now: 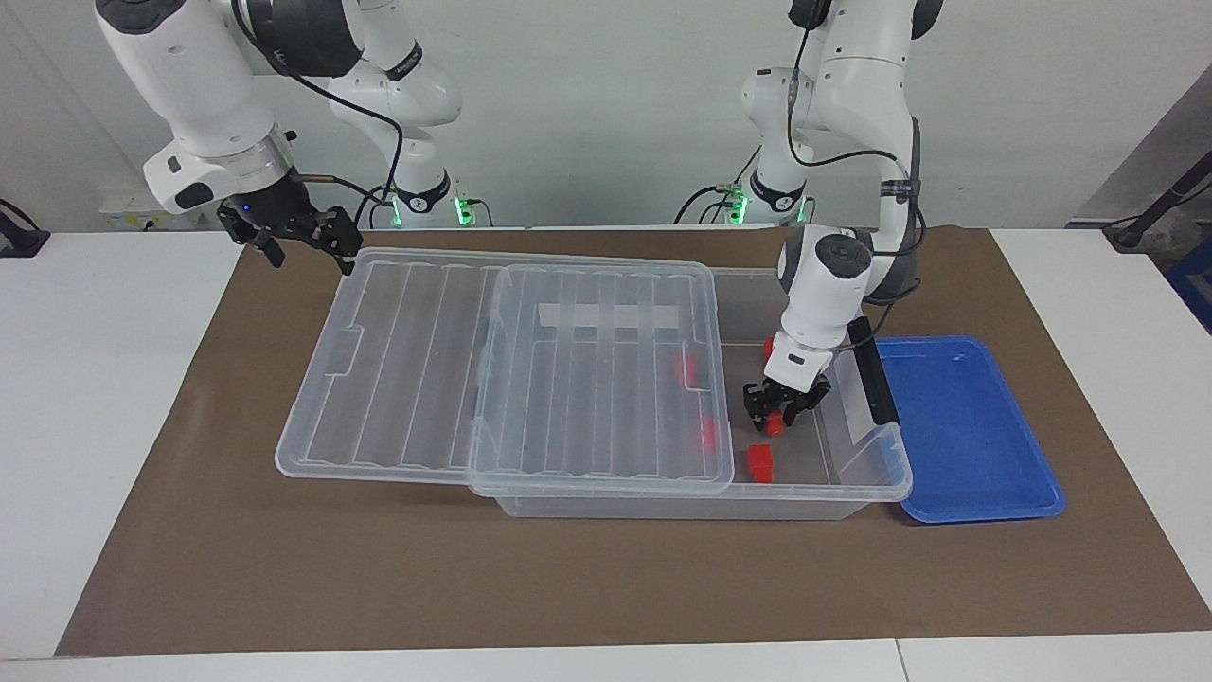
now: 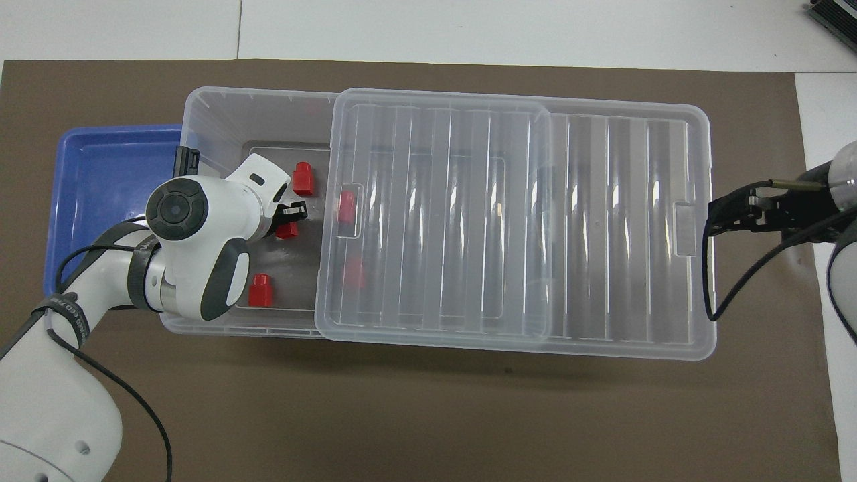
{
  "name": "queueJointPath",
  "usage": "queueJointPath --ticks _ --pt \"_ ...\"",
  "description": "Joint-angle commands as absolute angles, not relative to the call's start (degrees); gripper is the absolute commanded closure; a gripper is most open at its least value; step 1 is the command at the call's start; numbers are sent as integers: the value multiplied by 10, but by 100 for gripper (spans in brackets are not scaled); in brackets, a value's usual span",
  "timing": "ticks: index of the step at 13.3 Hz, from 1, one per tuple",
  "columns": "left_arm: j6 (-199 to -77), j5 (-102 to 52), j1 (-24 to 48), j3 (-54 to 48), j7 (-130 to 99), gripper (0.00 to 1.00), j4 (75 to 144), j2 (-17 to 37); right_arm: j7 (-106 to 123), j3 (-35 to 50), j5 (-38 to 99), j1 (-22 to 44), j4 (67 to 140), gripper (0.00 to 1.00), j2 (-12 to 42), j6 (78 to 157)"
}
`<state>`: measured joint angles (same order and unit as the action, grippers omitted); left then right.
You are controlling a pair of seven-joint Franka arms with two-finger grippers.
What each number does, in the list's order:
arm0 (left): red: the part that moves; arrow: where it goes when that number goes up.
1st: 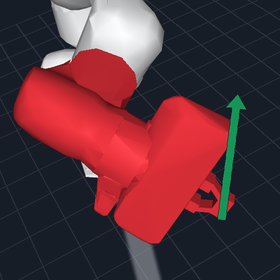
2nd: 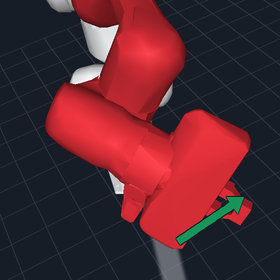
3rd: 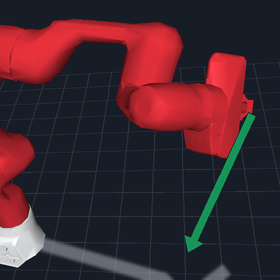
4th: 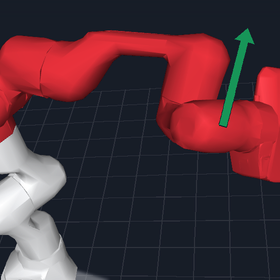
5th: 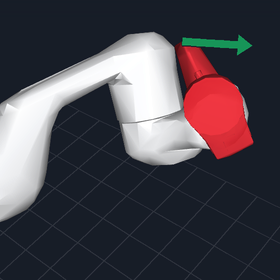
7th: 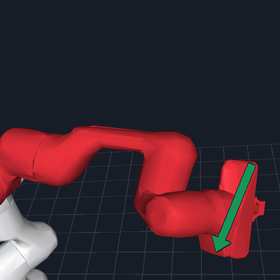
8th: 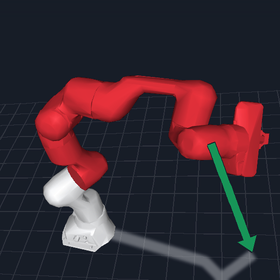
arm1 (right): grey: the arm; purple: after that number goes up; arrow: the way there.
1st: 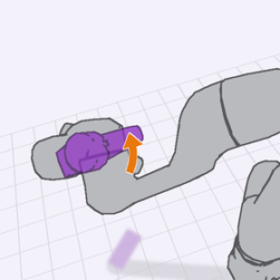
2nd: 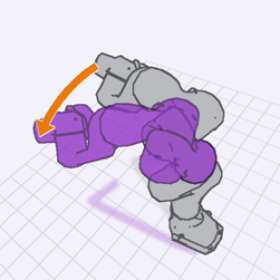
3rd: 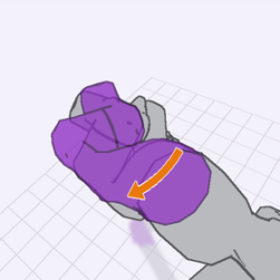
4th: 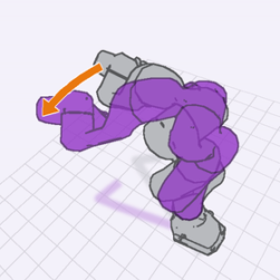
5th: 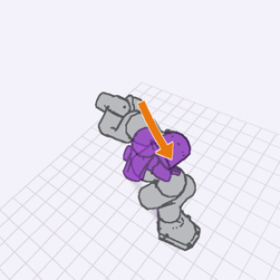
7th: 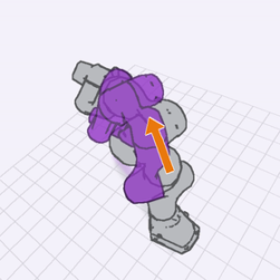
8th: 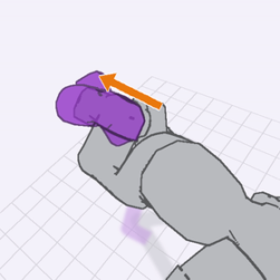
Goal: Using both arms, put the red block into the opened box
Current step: 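Lower the red block into the box and open the left gripper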
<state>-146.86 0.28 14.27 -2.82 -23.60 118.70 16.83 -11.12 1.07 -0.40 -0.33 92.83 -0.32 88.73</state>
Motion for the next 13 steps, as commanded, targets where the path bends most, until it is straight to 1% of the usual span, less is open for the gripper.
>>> queueJointPath --ticks 1,2,4,7,11,13 --pt "-1454 14 143 -21 -233 26 1173 166 -117 11 8 -15 940 0 -16 884" --pt "-1415 14 143 -20 -231 27 1152 164 -117 11 8 -14 940 0 -16 884" --pt "-1322 14 143 -20 -231 34 1095 159 -117 12 8 -14 940 0 -16 884" --pt "-1206 12 144 -18 -232 34 1029 145 -117 11 8 -14 940 0 -16 884" --pt "-1087 5 142 -15 -231 34 964 119 -117 11 8 -15 940 0 -16 884" --pt "-999 4 121 -15 -222 34 903 116 -117 12 8 -14 940 0 -16 884"
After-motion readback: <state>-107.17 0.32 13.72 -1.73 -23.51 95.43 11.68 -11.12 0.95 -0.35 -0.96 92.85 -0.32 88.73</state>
